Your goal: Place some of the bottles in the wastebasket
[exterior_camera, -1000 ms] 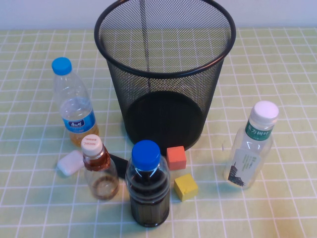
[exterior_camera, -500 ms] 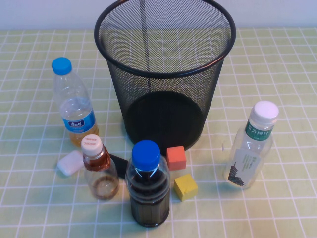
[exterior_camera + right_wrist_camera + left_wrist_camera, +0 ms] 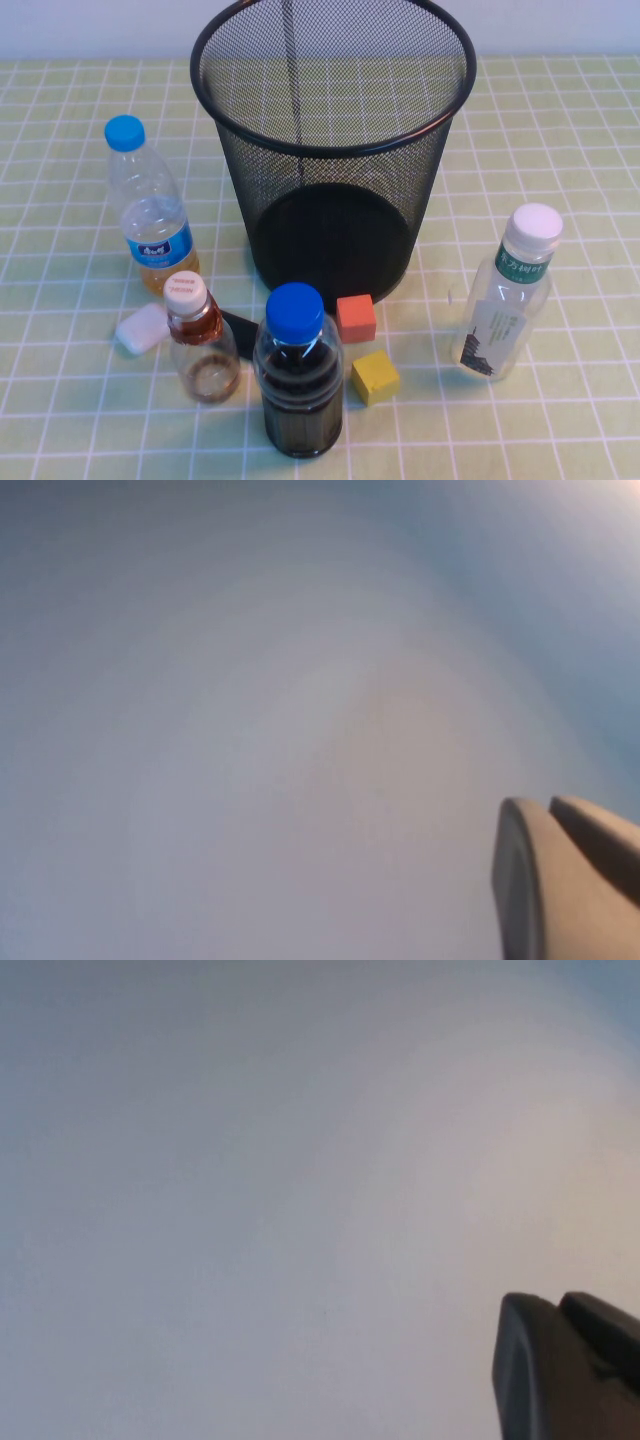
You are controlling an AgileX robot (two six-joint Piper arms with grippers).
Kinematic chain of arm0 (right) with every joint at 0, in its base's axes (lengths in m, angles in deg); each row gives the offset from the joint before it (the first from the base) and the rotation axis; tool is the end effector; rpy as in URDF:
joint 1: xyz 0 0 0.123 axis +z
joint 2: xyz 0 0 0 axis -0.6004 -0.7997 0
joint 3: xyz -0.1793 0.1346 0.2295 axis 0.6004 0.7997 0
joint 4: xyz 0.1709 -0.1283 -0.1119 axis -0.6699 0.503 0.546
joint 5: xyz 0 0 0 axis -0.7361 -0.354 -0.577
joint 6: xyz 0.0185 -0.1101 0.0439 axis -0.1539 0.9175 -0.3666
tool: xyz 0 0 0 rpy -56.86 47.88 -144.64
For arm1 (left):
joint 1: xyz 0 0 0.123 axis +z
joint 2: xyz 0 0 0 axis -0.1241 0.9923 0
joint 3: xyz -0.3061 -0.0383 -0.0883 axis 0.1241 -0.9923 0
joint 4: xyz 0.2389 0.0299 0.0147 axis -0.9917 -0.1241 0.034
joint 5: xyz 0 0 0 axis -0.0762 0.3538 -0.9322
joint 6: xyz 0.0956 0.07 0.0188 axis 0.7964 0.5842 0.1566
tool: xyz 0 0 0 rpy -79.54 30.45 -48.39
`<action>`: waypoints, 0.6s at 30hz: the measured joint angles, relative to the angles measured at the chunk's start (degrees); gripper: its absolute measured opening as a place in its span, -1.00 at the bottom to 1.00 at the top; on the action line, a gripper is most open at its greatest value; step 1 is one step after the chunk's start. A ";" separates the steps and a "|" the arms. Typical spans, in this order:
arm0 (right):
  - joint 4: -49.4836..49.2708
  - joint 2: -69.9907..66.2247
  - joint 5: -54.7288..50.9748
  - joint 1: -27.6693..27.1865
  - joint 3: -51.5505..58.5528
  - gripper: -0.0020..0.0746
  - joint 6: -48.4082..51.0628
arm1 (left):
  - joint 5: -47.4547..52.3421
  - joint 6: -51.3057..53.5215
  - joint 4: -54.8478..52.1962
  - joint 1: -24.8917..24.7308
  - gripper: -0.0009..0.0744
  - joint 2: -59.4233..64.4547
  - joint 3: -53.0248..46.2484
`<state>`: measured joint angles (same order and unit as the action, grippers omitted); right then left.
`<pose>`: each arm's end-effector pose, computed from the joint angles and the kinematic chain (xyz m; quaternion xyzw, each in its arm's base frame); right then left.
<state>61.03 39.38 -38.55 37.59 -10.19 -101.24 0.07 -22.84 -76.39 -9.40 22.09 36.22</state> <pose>-0.0120 0.0179 0.3326 -0.0372 0.3831 0.1186 0.9153 -0.0018 -0.0080 0.3117 0.0220 0.3997 -0.0699 0.9137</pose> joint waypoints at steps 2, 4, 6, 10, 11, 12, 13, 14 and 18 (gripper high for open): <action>0.00 -1.58 -7.69 0.00 -4.56 -0.97 -5.03 | 3.25 0.00 -1.67 0.00 -0.97 0.81 3.53; 0.29 -4.63 -15.28 0.00 -8.23 -0.97 -7.90 | 6.70 0.00 -4.73 0.00 -0.97 3.34 6.84; 1.41 -7.95 -19.71 0.00 -9.82 -0.97 -7.98 | 8.84 -0.24 -6.06 0.00 -0.97 6.29 8.38; 4.64 -12.48 -21.97 0.00 -9.95 -0.97 -3.65 | 11.75 -0.62 -6.52 0.00 -0.97 11.70 8.64; 4.86 -12.97 -21.97 0.00 -9.95 -0.97 -3.56 | 12.03 -0.88 -6.52 0.00 -0.97 12.32 8.64; 5.03 -13.26 -21.85 0.00 -9.95 -0.97 -4.01 | 12.16 -1.40 -6.63 0.00 -0.97 12.81 8.64; 5.30 -13.36 -21.85 0.00 -9.98 -0.97 -4.39 | 12.28 -2.20 -6.63 0.00 -0.97 13.07 8.64; 5.42 -13.42 -21.97 0.00 -10.08 -0.97 -4.54 | 12.53 -2.93 -6.63 0.00 -0.97 13.17 8.64; 5.64 -13.42 -25.82 0.00 -10.28 -0.97 -5.00 | 14.88 -6.02 -6.63 0.00 -0.97 13.17 8.68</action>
<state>66.68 25.96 -64.36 37.59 -20.47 -106.23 14.95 -28.86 -83.02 -9.40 35.26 44.90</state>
